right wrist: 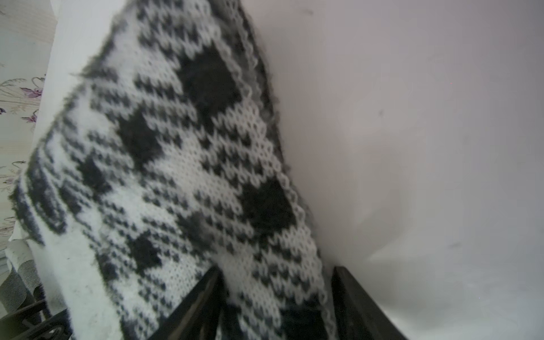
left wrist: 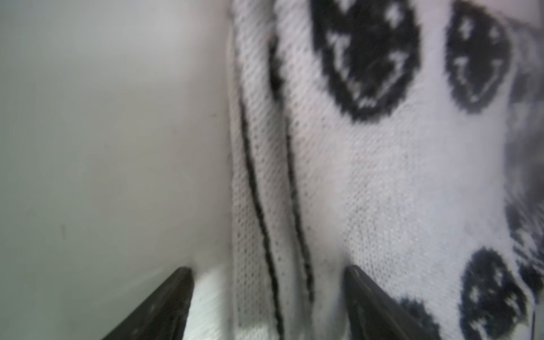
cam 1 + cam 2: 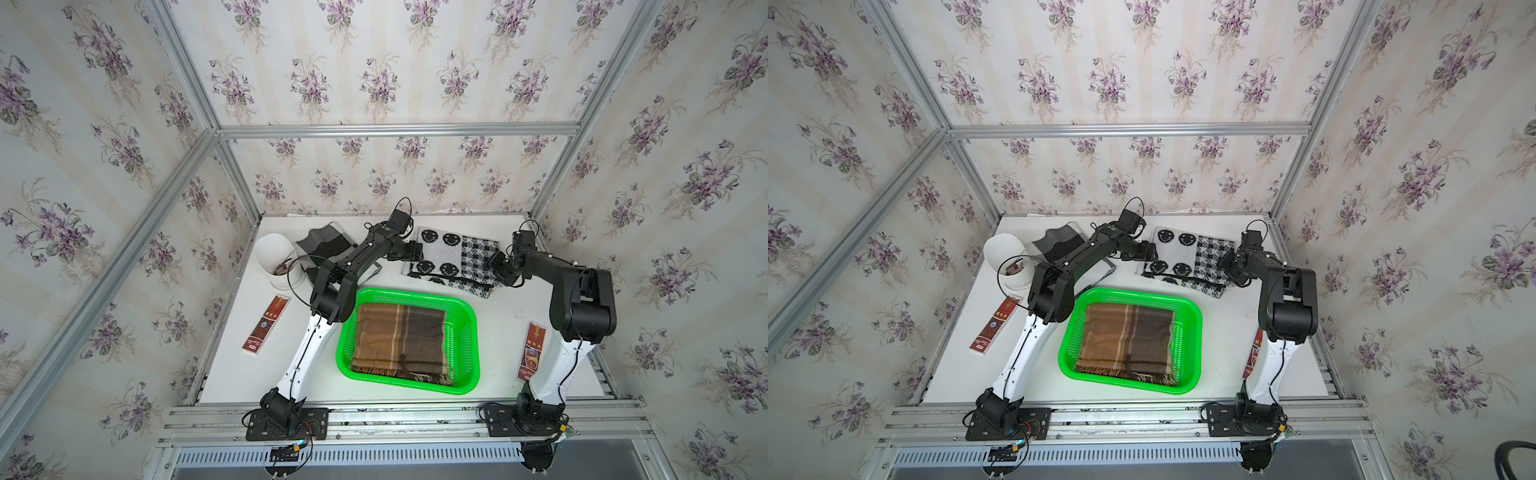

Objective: Put the folded scarf in the basket
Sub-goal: Pick up the scarf at the center of the board.

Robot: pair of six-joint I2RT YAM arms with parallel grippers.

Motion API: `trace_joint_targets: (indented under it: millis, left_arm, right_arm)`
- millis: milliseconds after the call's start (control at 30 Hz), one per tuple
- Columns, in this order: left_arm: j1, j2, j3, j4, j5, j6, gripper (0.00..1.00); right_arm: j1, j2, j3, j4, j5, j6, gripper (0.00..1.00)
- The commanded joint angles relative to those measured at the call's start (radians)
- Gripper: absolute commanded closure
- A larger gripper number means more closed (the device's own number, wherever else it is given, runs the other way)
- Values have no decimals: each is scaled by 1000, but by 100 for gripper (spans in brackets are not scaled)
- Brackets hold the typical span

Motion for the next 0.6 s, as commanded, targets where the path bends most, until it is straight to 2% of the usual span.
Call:
trace_joint_targets:
  millis: [0, 167, 333, 433, 500, 567]
  left_arm:
    - [-2, 28, 7, -5, 73, -15, 14]
    - [-7, 31, 4, 23, 149, -56, 28]
    - [-18, -14, -55, 86, 173, -96, 50]
    - [-25, -39, -72, 111, 168, -111, 67]
    - [-24, -49, -69, 115, 160, -125, 81]
    - [-25, -62, -67, 119, 152, -138, 93]
  right_arm:
    - [2, 7, -16, 3, -53, -14, 36]
    - [4, 19, -36, 23, -132, -11, 36]
    - [27, 22, -37, 34, -161, -1, 41]
    - [30, 24, -39, 44, -157, 15, 59]
    - [31, 16, -37, 50, -148, 24, 79]
    - [38, -7, -35, 46, -121, 27, 92]
